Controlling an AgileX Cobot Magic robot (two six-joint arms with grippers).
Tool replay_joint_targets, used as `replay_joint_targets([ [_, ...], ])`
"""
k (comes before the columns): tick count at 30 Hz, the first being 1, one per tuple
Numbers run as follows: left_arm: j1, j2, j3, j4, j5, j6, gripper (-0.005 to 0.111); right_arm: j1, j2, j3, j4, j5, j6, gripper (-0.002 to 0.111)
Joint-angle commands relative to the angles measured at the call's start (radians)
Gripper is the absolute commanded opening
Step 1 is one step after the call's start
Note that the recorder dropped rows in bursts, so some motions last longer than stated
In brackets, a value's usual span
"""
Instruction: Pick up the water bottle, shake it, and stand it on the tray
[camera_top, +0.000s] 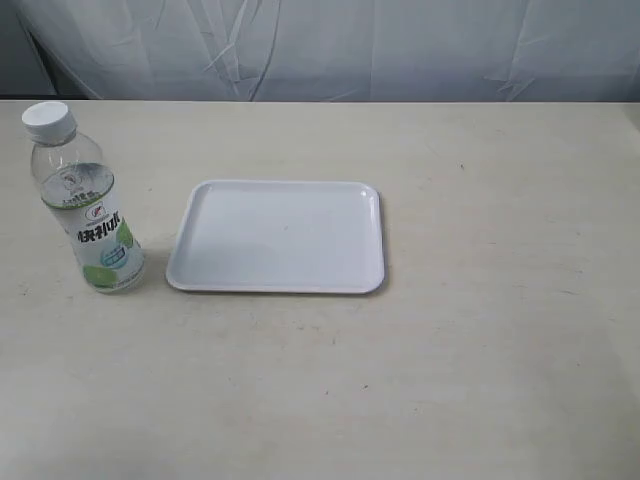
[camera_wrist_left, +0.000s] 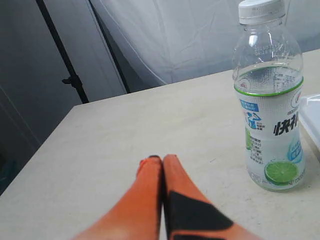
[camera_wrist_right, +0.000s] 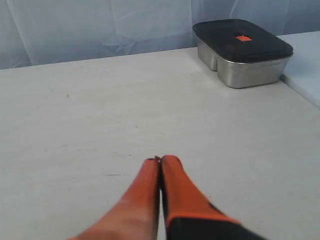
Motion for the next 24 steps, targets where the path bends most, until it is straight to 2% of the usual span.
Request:
replay_joint_targets([
  [1,0.000,-0.005,0.002,0.001,0.003,-0.004,0.000,-0.003,-0.005,0.005,-0.170,-0.072,-0.011,0.004],
  [12,0.000,-0.005,0.002,0.001,0.003,-0.004,0.000,-0.003,-0.005,0.005,-0.173,-0.933,0.021,0.004],
  [15,0.000,-0.005,0.002,0.001,0.003,-0.004,0.000,-0.003,-0.005,0.005,-0.172,-1.140,0.225,0.004],
  [17,0.000,-0.005,0.002,0.001,0.003,-0.004,0.000,-0.003,-0.005,0.005,-0.172,-1.214,0.500,0.004],
  [20,0.000,-0.005,0.002,0.001,0.003,-0.004,0.000,-0.003,-0.005,0.005,-0.181,-1.203,0.957,0.004],
  [24,0.000,-0.005,0.002,0.001,0.003,-0.004,0.000,-0.003,-0.005,0.005,-0.237,-1.111,1.213,0.004],
])
